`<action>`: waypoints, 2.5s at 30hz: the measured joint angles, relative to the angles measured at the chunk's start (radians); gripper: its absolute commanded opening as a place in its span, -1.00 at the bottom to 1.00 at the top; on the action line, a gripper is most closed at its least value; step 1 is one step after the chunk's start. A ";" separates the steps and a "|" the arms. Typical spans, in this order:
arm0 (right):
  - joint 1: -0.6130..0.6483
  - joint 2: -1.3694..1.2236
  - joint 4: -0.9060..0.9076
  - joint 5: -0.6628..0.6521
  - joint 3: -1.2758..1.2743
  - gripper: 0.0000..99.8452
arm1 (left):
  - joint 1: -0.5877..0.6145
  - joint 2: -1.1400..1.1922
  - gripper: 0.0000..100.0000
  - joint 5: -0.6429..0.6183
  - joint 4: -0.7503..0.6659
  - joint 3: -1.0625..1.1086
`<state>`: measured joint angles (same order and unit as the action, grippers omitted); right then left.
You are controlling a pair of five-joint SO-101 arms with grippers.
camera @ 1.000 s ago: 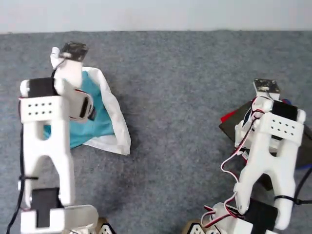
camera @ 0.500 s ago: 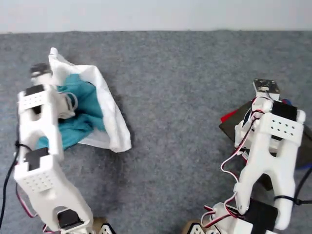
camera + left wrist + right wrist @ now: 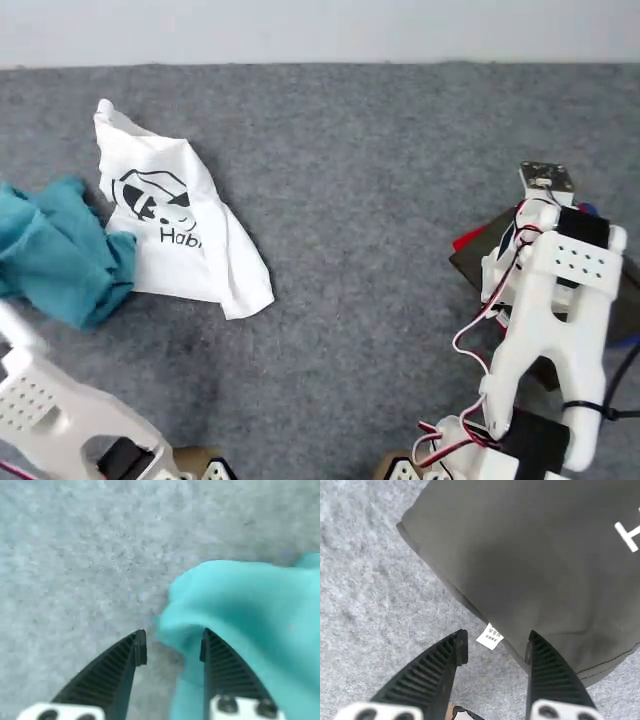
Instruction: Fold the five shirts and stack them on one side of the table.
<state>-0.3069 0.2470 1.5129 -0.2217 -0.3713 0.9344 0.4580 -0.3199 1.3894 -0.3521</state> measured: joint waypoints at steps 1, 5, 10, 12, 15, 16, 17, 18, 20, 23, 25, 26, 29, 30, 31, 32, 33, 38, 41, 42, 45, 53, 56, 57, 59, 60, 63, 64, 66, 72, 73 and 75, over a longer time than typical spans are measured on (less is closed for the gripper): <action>0.000 0.000 0.000 0.000 0.000 -0.61 | -0.017 -0.029 -0.63 0.005 0.061 -0.043; 0.000 0.000 0.000 0.000 0.000 -0.61 | -0.167 -0.173 -0.62 0.005 0.298 -0.195; 0.000 0.000 0.000 0.000 0.000 -0.61 | -0.476 -0.315 -0.53 0.011 0.339 -0.106; 0.000 0.000 0.000 0.000 0.000 -0.61 | -0.609 -0.318 -0.52 0.023 0.331 -0.015; 0.000 0.000 0.000 0.000 0.000 -0.61 | -0.743 -0.295 -0.52 0.034 0.276 0.101; 0.000 0.000 0.000 0.000 0.000 -0.61 | -0.761 -0.273 -0.52 0.034 0.259 0.126; 0.000 0.000 0.000 0.000 0.000 -0.61 | -0.770 -0.249 -0.52 0.035 0.245 0.144; 0.000 0.000 0.000 0.000 0.000 -0.61 | -0.781 -0.218 -0.52 0.035 0.235 0.160; 0.000 0.000 0.000 0.000 0.000 -0.61 | -0.801 -0.152 -0.52 0.035 0.222 0.163; 0.000 0.000 0.000 0.000 0.000 -0.61 | -0.829 -0.044 -0.52 0.035 0.206 0.163; 0.000 0.000 0.000 0.000 0.000 -0.61 | -0.850 0.028 -0.52 0.035 0.181 0.164; 0.000 0.000 0.000 0.000 0.000 -0.61 | -0.859 0.063 -0.52 0.035 0.166 0.166; 0.000 0.000 0.000 0.000 0.000 -0.61 | -0.882 0.140 -0.53 0.032 0.133 0.166; 0.000 0.000 0.000 0.000 0.000 -0.61 | -0.891 0.155 -0.53 0.032 0.126 0.166; 0.000 0.000 0.000 0.000 0.000 -0.61 | -0.899 0.167 -0.56 0.032 0.123 0.166; 0.000 0.000 0.000 0.000 0.000 -0.61 | -0.904 0.169 -0.63 0.032 0.121 0.164; 0.000 0.000 0.000 0.000 0.000 -0.61 | -0.907 0.170 -0.72 0.032 0.121 0.161; 0.000 0.000 0.000 0.000 0.000 -0.61 | -0.924 0.167 -0.97 0.064 0.147 0.098; 0.000 0.000 0.000 0.000 0.000 -0.61 | -0.944 0.112 -0.97 0.175 0.249 0.023; 0.000 0.000 0.000 0.000 0.000 -0.61 | -0.959 0.089 -0.97 0.212 0.282 -0.008; 0.000 0.000 0.000 0.000 0.000 -0.61 | -1.016 0.008 -0.97 0.284 0.333 -0.092; 0.000 0.000 0.000 0.000 0.000 -0.61 | -1.198 -0.313 -0.97 0.304 0.351 -0.437; 0.000 0.000 0.000 0.000 0.000 -0.61 | -1.246 -0.419 -0.97 0.305 0.351 -0.600; 0.000 0.000 0.000 0.000 0.000 -0.61 | -1.250 -0.448 -0.97 0.308 0.351 -0.637; 0.000 0.000 0.000 0.000 0.000 -0.61 | -1.250 -0.500 -0.97 0.308 0.351 -0.681; 0.000 0.000 0.000 0.000 0.000 -0.61 | -1.249 -0.522 -0.97 0.308 0.351 -0.689; 0.000 0.000 0.000 0.000 0.000 -0.61 | -1.250 -0.565 -0.97 0.308 0.351 -0.694; 0.000 0.000 0.000 0.000 0.000 -0.61 | -1.252 -0.574 -0.97 0.308 0.351 -0.689; 0.000 0.000 0.000 0.000 0.000 -0.61 | -1.252 -0.583 -0.97 0.308 0.351 -0.669; 0.000 0.000 0.000 0.000 0.000 -0.61 | -1.252 -0.585 -0.97 0.308 0.351 -0.525; 0.000 0.000 0.000 0.000 0.000 -0.61 | -1.252 -0.585 -0.97 0.308 0.351 -0.497; 0.000 0.000 0.000 0.000 -0.006 -0.61 | -1.252 -0.585 -0.97 0.308 0.351 -0.450</action>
<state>-0.3069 0.2470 1.5129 -0.2217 -0.3775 -0.3176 -0.1266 -0.0115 1.7407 -0.8017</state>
